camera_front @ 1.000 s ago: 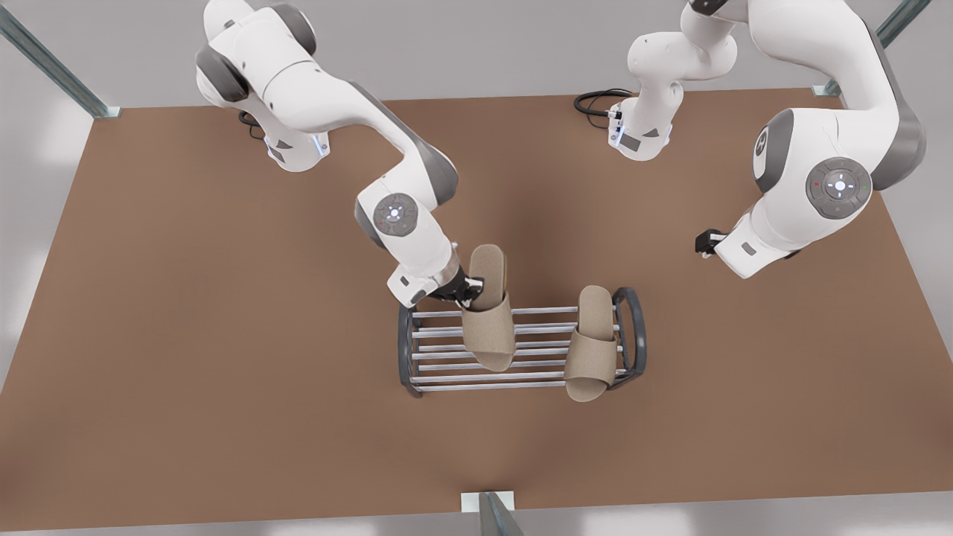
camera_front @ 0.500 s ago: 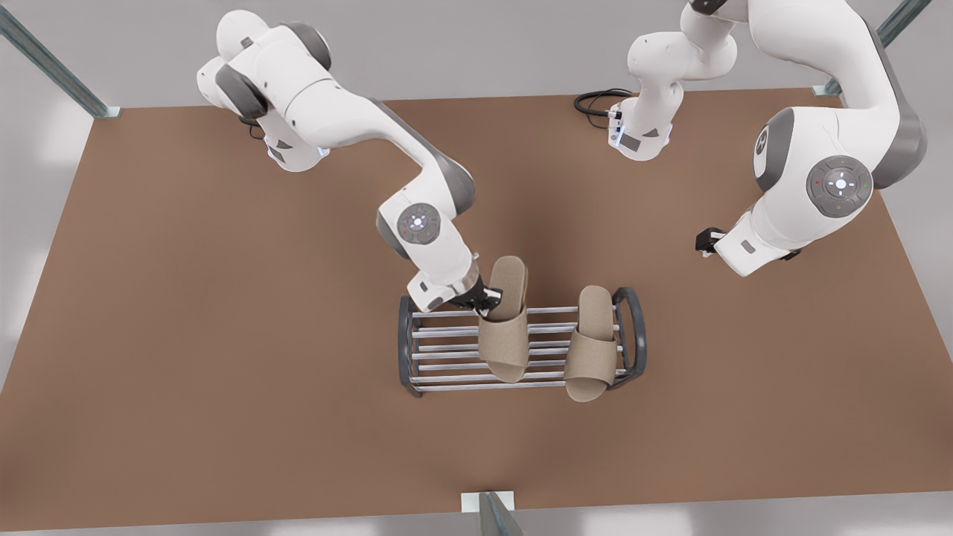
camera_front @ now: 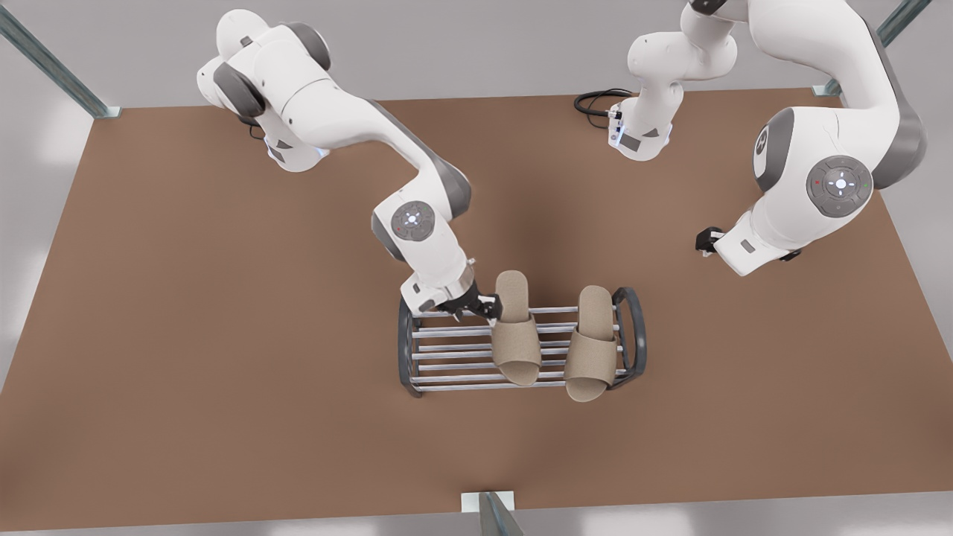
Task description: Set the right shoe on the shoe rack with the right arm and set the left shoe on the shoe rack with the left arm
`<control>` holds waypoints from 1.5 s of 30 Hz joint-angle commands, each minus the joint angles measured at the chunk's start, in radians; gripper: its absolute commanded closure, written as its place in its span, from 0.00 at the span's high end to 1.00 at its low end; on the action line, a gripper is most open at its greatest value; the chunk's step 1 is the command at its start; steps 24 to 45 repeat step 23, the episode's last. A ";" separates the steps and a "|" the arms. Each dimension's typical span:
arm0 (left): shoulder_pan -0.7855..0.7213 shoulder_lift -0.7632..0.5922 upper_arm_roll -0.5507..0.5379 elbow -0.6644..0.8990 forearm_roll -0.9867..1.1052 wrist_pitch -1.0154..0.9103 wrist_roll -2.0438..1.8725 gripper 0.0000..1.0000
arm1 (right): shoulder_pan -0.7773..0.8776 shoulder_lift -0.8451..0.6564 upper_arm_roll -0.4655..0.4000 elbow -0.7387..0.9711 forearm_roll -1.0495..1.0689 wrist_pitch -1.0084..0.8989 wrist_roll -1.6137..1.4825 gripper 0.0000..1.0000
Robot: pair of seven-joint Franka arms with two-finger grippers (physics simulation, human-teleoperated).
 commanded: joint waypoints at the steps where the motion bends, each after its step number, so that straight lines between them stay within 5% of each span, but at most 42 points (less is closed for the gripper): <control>1: -0.001 -0.001 0.000 0.000 0.000 -0.002 0.010 1.00 | -0.015 -0.069 -0.028 -0.061 0.000 -0.018 -0.116 1.00; 5: -0.001 -0.003 -0.002 0.000 -0.002 -0.002 0.000 1.00 | -0.262 -0.382 -0.029 -0.247 0.020 -0.229 -0.308 1.00; 11: -0.001 -0.001 -0.011 0.042 -0.014 0.019 -0.213 1.00 | -0.617 -0.534 -0.151 -0.291 -0.056 -0.528 -0.962 1.00; 45: -0.006 0.011 -0.011 0.043 -0.014 0.022 -0.233 1.00 | -0.614 -0.531 -0.148 -0.262 -0.049 -0.621 -0.934 1.00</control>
